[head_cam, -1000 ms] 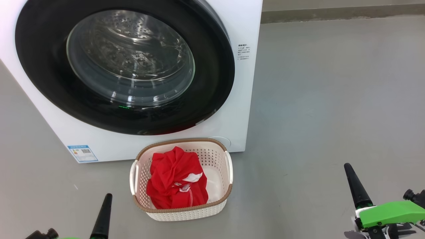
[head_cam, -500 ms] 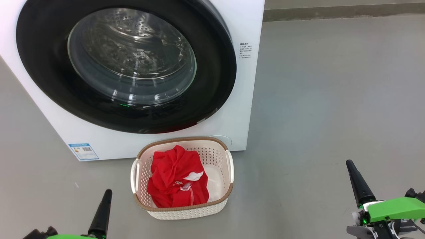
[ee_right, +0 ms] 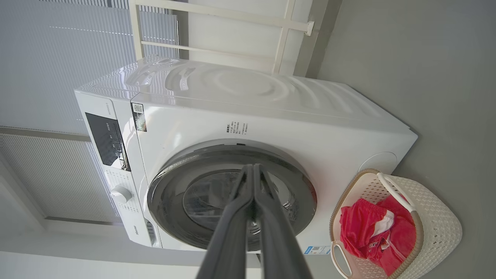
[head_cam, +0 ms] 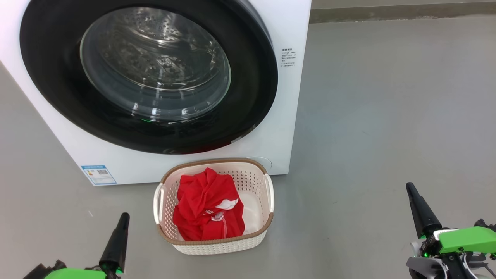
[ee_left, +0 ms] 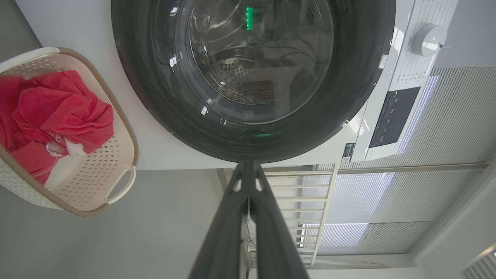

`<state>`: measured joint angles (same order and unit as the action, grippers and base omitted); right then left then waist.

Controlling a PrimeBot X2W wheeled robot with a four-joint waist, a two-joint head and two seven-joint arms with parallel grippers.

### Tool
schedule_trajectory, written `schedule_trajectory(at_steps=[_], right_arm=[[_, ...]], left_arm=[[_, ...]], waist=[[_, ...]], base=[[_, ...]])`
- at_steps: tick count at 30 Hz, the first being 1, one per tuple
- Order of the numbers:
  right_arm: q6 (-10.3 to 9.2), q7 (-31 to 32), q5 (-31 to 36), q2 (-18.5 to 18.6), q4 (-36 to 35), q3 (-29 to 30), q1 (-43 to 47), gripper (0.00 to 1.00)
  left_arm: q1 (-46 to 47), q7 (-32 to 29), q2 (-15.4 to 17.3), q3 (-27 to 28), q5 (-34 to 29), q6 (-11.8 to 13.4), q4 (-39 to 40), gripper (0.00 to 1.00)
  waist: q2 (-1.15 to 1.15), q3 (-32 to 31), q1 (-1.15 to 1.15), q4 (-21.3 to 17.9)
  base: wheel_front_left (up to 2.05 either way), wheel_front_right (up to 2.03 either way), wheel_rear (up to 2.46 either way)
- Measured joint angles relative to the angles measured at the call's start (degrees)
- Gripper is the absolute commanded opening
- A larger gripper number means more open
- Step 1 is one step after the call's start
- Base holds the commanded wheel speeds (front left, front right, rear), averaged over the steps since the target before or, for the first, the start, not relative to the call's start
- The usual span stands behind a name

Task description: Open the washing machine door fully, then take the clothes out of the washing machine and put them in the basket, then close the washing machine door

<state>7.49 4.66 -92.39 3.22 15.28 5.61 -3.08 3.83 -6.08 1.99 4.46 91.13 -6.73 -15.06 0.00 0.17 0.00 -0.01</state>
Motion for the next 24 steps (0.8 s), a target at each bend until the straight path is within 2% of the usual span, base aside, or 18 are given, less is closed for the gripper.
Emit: schedule_trajectory(at_steps=[24], right_arm=[[-0.03, 0.48, -0.83, -0.02, 0.09, 0.65, -0.4, 0.0]], left_arm=[[0.12, -0.08, 0.0, 0.07, 0.63, -0.35, -0.15, 0.0]], waist=[[0.0, 0.01, 0.0, 0.02]], base=[[0.0, 0.0, 0.0]])
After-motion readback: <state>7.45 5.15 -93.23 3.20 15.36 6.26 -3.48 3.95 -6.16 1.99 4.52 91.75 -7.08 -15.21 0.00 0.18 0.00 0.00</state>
